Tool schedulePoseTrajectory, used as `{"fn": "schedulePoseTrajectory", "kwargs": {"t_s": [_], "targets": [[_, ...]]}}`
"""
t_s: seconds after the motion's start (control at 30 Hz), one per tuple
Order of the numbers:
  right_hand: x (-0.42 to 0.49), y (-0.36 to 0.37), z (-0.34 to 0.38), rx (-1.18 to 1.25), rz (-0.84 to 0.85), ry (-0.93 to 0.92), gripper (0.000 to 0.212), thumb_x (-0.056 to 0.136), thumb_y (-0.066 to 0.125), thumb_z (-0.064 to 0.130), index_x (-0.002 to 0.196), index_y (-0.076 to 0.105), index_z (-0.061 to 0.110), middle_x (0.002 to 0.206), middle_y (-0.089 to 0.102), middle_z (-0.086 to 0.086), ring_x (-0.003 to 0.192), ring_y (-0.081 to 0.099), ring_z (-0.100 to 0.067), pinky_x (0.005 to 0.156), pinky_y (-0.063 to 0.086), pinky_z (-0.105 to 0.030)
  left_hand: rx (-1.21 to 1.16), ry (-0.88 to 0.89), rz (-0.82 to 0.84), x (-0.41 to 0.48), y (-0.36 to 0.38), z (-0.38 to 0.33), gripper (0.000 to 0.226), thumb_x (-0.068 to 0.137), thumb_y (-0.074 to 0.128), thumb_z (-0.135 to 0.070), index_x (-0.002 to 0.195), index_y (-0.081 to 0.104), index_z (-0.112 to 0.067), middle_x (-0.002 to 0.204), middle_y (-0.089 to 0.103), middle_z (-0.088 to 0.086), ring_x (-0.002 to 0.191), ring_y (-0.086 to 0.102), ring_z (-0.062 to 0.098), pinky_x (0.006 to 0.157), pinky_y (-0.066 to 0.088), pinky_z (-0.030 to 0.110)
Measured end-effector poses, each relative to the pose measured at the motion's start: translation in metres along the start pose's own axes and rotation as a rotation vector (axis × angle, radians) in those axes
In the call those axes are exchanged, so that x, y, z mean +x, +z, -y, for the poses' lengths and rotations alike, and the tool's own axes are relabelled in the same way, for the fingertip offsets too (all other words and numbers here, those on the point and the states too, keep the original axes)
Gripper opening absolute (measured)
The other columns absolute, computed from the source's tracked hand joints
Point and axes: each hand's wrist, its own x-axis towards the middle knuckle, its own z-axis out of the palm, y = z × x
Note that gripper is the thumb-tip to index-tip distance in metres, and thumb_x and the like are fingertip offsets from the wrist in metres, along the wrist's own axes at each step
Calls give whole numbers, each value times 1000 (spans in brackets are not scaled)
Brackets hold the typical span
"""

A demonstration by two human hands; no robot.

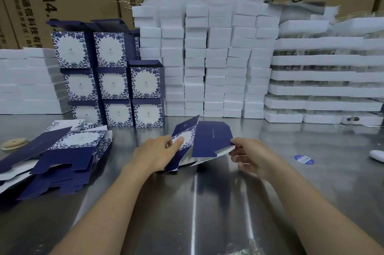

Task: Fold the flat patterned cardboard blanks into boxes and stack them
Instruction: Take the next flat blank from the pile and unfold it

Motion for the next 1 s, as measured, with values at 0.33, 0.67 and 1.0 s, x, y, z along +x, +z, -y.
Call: {"fn": "schedulePoseTrajectory", "kwargs": {"t_s": [0.33, 0.67, 1.0], "targets": [[-13, 2, 18, 299, 353, 155, 19, 87, 55, 17, 70, 49, 14, 60, 32, 7, 37, 22, -3, 35, 10, -14, -406, 156, -376, -3, -16, -22, 39, 98, 39, -65, 101, 64, -35, 90, 70, -19, 85, 63, 2, 73, 47, 29], [-21, 24, 20, 512, 232, -83, 12, 91, 64, 18, 83, 67, 10, 66, 50, 6, 46, 37, -5, 35, 23, -18, -695, -151, 71, -13, -6, -40, 20, 100, 56, -10, 80, 56, -15, 58, 56, 1, 40, 45, 9, 40, 28, 18], [-28, 52, 4, 418, 323, -53, 32, 93, 66, 21, 65, 52, 19, 58, 31, 5, 45, 27, -8, 39, 19, -20, -1403, -152, 323, -35, 9, -95, 49, 99, 60, -46, 55, 49, -26, 56, 32, -8, 45, 31, 9, 45, 18, 23]]}}
